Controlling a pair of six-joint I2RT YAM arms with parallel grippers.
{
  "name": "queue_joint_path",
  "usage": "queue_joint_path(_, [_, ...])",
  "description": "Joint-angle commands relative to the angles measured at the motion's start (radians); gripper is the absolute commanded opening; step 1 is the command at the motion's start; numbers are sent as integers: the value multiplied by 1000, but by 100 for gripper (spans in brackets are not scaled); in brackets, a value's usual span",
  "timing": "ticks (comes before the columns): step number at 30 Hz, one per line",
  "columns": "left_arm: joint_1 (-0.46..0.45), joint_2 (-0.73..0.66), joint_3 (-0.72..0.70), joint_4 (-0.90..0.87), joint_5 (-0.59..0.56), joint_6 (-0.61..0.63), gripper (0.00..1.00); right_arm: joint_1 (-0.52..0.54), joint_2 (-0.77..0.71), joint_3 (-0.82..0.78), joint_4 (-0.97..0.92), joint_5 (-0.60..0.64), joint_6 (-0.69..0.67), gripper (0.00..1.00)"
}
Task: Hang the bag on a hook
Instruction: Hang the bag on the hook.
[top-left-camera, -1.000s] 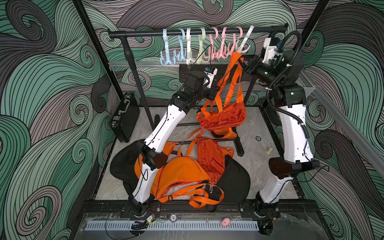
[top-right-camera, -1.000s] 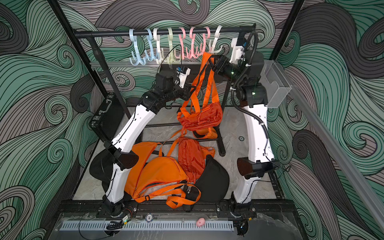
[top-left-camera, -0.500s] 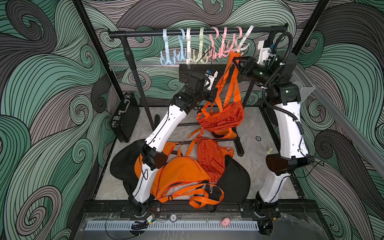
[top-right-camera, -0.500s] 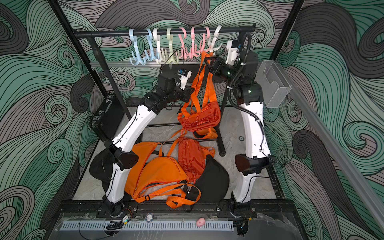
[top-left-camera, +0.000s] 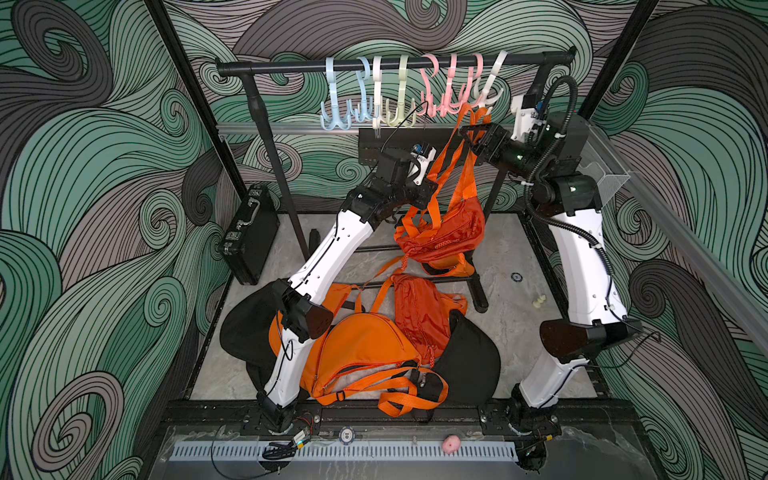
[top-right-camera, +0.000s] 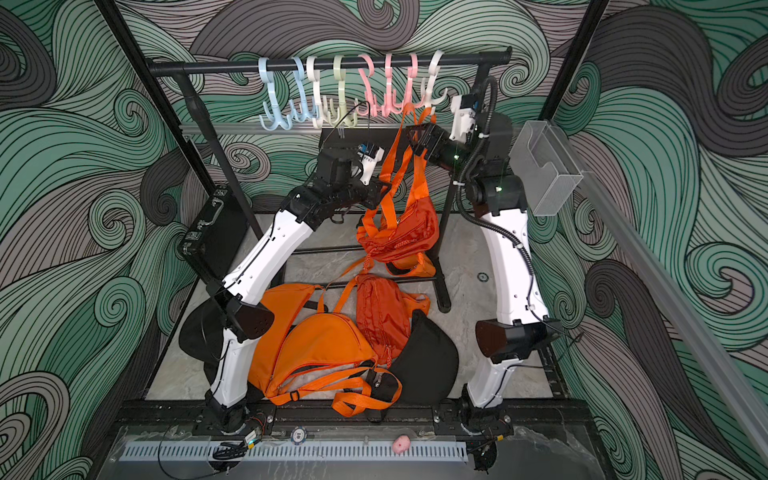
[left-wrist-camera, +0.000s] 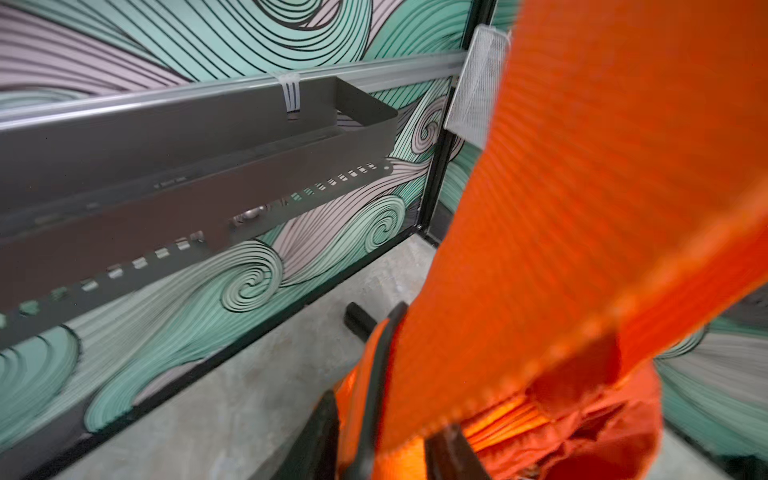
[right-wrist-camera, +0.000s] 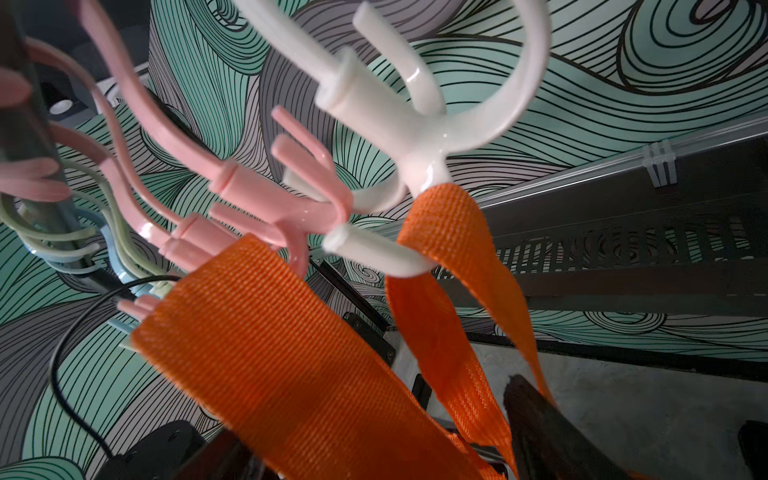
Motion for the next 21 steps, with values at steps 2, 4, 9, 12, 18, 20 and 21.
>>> queue_joint_path(2, [-21, -72, -7, -23, 3, 23, 54, 11, -112, -60, 63, 69, -46, 82])
queue_joint_path(4, [-34, -85, -13, -31, 0, 38, 60, 12, -146, -88, 56, 99, -65, 82])
queue_joint_path(9, [-56, -146, -106, -26, -33, 65, 65, 12, -227, -167, 43, 140, -100, 80])
queue_joint_path(12, [-52, -212, -260, 94, -75, 76, 68, 15, -288, -217, 45, 146, -120, 80])
queue_joint_path(18, [-28, -107, -122, 68, -52, 62, 65, 18, -414, -344, 64, 151, -144, 81])
queue_joint_path(20, [-21, -82, -101, 85, -51, 62, 65, 18, -454, -377, 48, 155, -163, 81])
queue_joint_path(21, [-16, -77, -101, 102, -51, 57, 65, 18, -477, -399, 43, 156, -172, 81])
